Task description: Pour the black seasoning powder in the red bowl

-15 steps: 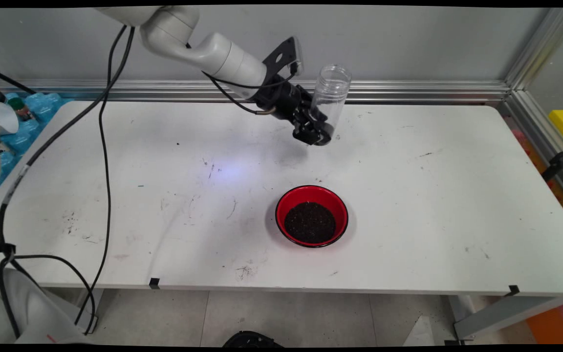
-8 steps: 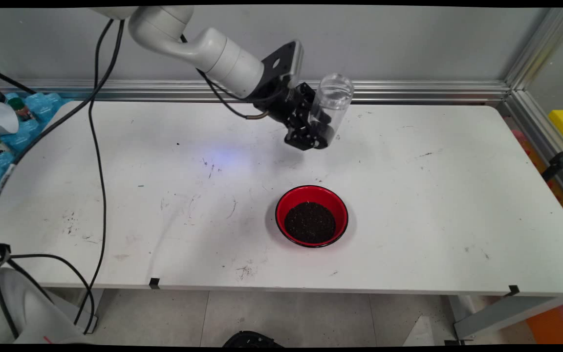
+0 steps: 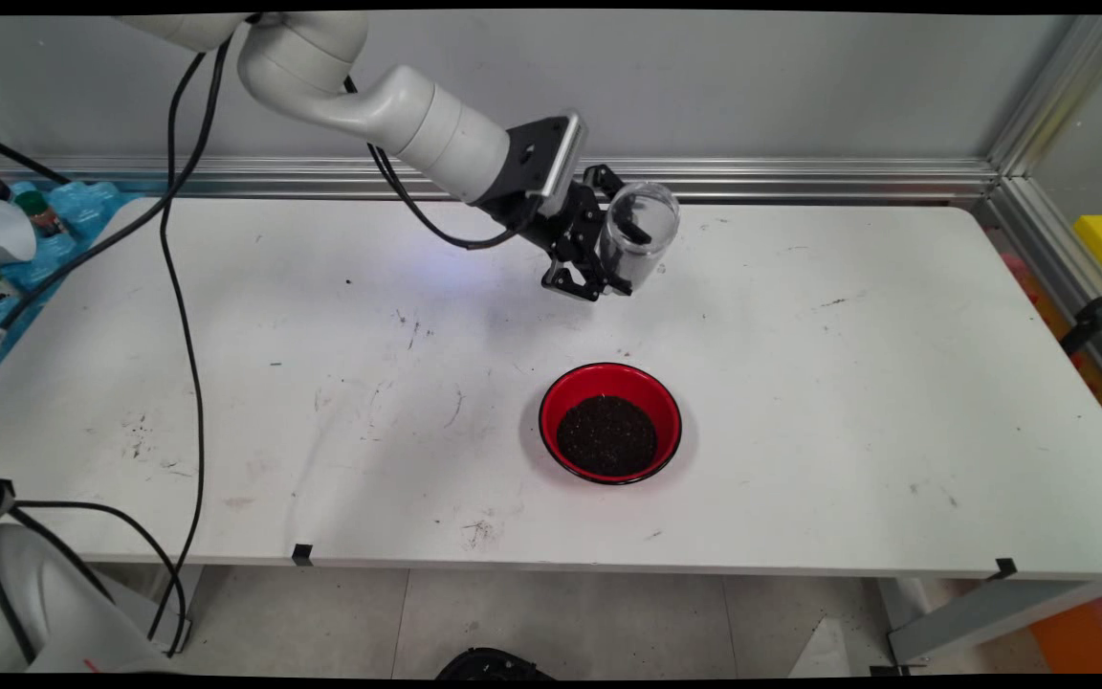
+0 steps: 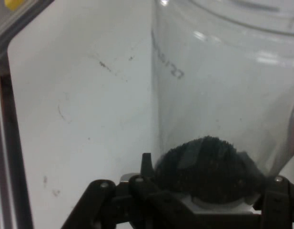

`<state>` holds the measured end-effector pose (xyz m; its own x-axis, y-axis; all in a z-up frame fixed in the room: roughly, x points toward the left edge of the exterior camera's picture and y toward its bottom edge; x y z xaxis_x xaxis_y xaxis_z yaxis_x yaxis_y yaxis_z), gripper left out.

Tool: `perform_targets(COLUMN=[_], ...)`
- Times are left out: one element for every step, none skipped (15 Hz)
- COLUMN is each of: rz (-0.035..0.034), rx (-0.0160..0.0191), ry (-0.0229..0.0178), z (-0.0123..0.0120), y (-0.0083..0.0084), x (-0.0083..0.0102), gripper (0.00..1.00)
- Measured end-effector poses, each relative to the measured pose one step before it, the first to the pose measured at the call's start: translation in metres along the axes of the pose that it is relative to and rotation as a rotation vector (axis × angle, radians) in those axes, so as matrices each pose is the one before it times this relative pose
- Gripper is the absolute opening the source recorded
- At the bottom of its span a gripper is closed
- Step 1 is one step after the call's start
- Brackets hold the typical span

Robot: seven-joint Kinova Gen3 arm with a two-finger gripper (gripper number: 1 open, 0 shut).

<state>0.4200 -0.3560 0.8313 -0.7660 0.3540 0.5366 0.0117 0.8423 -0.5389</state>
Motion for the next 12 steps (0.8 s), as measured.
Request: perform_targets(rz=[0.02105, 0.03285, 0.02546, 0.04505, 0.04603, 0.02005, 0.03026, 0.04882, 0.04964, 0.05239, 0.03622, 0.03488], rx=[0.00404, 0.00588, 0.00431, 0.00668, 0.00568, 0.00265, 0.00483, 0.00746, 0.01019, 0.01267, 0.00977, 0.00902], ry=[0.00187, 0.00265, 0.00232, 0.00638, 0.00744, 0.00283, 0.00538, 0.00928, 0.00717, 0.00611, 0.00189, 0.00044], z=[0.00045, 0.00041, 0.00047, 0.00093, 0.00090, 0.00022, 0.00067, 0.00185, 0.00178, 0.00215, 0.00128, 0.00129], y=[0.00049, 0.00123, 0.00087, 0.00210, 0.00240, 0.00131, 0.00164, 0.00272, 0.00282, 0.00250, 0.00177, 0.00200], x=[-0.00006, -0.00061, -0.00048, -0.00087, -0.00089, -0.00046, -0.00061, -0.00092, -0.00074, -0.00033, -0.00001, -0.00001], gripper=[0.00, 0.00, 0.00, 0.00, 0.00, 0.00, 0.00, 0.00, 0.00, 0.00, 0.00, 0.00])
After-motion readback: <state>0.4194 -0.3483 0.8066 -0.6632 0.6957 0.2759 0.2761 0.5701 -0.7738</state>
